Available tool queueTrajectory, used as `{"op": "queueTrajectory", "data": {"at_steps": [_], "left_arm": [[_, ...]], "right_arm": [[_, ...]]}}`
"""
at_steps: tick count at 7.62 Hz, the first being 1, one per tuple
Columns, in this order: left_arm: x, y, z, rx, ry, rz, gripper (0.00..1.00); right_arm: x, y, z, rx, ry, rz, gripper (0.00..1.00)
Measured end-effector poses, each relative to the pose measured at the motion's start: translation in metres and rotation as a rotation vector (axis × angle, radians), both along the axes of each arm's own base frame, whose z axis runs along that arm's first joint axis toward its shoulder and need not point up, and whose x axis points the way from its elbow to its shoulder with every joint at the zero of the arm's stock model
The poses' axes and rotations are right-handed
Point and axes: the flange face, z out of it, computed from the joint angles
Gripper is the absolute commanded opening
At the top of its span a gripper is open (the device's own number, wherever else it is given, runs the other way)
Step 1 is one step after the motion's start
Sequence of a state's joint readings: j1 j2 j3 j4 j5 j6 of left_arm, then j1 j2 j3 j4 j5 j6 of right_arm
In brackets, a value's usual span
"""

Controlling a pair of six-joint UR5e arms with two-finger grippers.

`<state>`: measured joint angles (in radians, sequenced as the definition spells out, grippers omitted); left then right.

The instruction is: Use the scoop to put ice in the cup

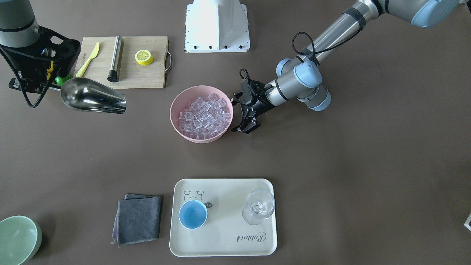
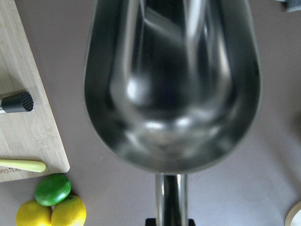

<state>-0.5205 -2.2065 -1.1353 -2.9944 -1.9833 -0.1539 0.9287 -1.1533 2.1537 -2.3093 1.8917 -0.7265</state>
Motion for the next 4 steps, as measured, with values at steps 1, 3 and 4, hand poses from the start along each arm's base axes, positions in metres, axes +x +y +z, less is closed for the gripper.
{"op": "queueTrajectory", "data": {"at_steps": [1,3,4], "left_arm": [[0.003,0.001,-0.002,0.000,0.001,-0.005,0.98],[0.006,0.001,-0.006,0.000,0.004,-0.019,0.98],[0.006,0.001,-0.007,0.000,0.005,-0.025,0.98]], "right_arm": [[-0.018,-0.008,-0.012,-0.016,0.052,-0.045,0.00],[-0.063,-0.029,-0.043,-0.038,0.152,-0.123,0.00],[-0.078,-0.037,-0.059,-0.037,0.187,-0.153,0.00]]}}
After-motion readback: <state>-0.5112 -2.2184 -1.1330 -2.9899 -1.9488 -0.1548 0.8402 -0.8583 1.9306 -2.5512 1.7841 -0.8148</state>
